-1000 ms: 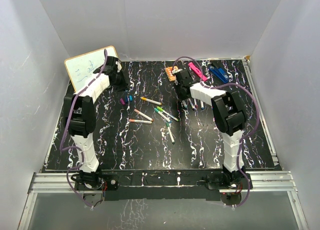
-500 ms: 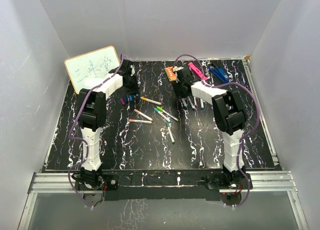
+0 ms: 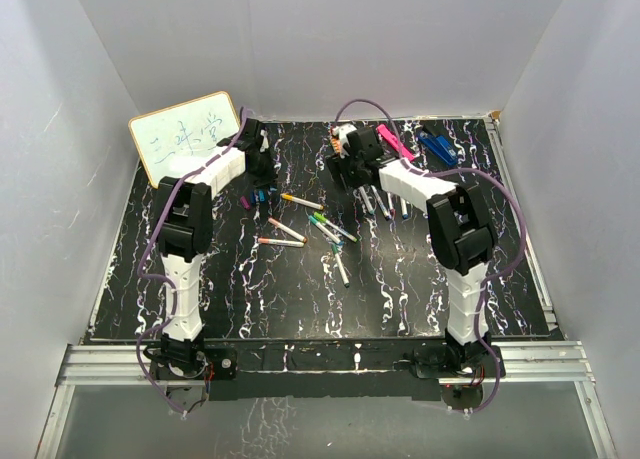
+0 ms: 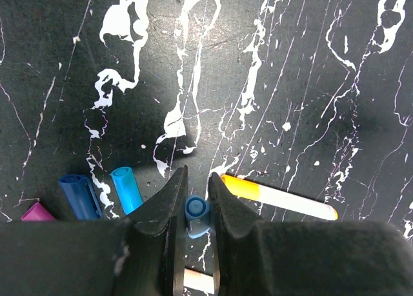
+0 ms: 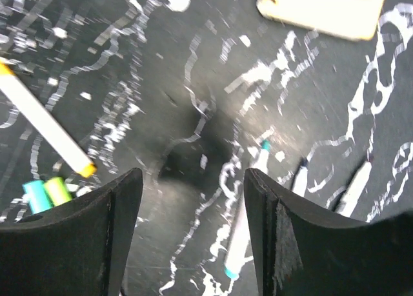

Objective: Open the pen caps

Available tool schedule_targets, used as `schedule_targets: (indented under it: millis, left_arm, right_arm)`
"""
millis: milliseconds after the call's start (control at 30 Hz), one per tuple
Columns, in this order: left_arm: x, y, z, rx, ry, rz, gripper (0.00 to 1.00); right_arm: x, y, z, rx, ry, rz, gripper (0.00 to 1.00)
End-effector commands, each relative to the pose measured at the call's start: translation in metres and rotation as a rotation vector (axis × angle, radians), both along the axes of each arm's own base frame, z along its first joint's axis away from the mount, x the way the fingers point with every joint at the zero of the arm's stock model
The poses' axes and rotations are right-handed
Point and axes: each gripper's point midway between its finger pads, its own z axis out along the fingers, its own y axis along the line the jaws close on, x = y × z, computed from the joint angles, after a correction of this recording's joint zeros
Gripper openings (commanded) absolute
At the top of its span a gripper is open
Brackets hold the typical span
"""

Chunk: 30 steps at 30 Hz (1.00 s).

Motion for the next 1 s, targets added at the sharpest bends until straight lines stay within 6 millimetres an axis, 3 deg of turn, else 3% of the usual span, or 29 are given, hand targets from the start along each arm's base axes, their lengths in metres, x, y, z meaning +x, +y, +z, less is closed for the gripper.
schedule_targets:
  millis: [0, 300, 500, 667, 800, 967]
  left_arm:
    - [-0.002, 0.005, -0.007, 0.026, 0.013, 0.003, 0.03]
    - [-0.001, 0.007, -0.018, 0.048, 0.032, 0.005, 0.15]
    - [-0.001, 0.008, -0.019, 0.052, 0.038, 0.008, 0.28]
    - [-0.001, 0.006, -0.012, 0.04, 0.032, 0.015, 0.32]
    - [0.003, 0.009, 0.005, 0.016, 0.004, 0.039, 0.38]
    - [0.017, 0.021, 0.05, -0.08, -0.081, 0.099, 0.42]
  right_arm:
    - [0.014, 0.055, 0.064, 0.06, -0.172, 0.158, 0.62]
    - [0.009, 0.111, 0.055, 0.025, -0.18, 0.277, 0.63]
    - [0.005, 0.124, 0.043, 0.029, -0.165, 0.314, 0.63]
    - [0.0, 0.126, 0.033, 0.026, -0.149, 0.328, 0.63]
    - [-0.006, 0.126, 0.025, 0.025, -0.131, 0.339, 0.63]
    - [-0.015, 0.126, 0.016, 0.024, -0.112, 0.352, 0.63]
